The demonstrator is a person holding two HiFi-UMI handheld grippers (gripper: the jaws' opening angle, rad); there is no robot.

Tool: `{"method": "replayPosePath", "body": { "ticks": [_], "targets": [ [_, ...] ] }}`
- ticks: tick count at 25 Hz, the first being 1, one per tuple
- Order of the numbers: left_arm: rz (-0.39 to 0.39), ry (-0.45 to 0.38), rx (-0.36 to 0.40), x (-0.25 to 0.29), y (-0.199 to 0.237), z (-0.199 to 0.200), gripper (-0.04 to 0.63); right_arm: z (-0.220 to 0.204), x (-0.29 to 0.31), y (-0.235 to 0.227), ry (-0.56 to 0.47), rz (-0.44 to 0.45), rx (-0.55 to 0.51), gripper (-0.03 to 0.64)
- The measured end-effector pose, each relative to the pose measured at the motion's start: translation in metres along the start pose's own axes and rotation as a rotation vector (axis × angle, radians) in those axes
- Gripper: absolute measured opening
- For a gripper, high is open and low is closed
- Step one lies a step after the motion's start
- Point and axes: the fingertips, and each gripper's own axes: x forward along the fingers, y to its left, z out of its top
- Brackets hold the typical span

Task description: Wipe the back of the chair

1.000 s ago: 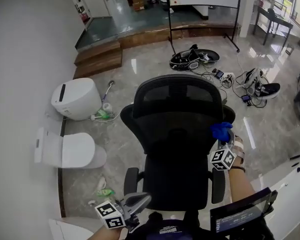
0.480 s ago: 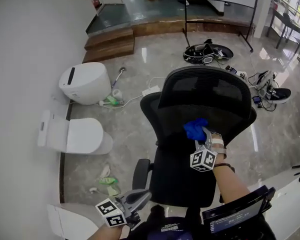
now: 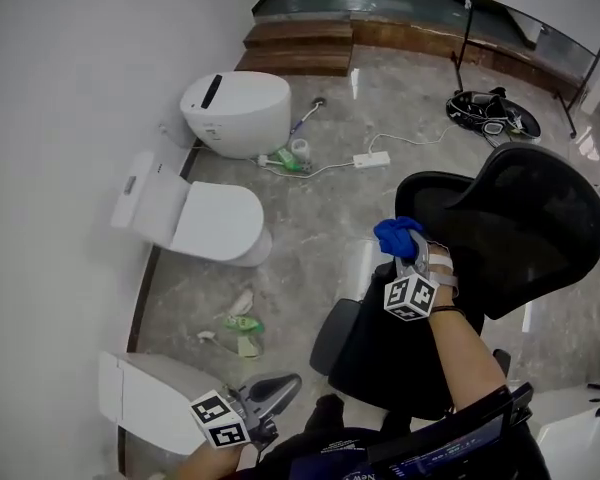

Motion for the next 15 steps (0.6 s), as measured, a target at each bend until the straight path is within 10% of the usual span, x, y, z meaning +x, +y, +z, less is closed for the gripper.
{"method": "replayPosePath", "body": {
  "ticks": [6, 15],
  "targets": [
    [-0.032, 0.029, 0.004, 0.015, -0.006, -0.003, 0.003, -0.046, -0.019, -0.011, 0.059, -0.027, -0.016, 0.120],
    [-0.185, 0.161, 0.054, 0.128, -0.094, -0.042, 0.003, -0.232, -0.129, -0.075, 0.246, -0.129, 0.065, 0.120]
  ]
}}
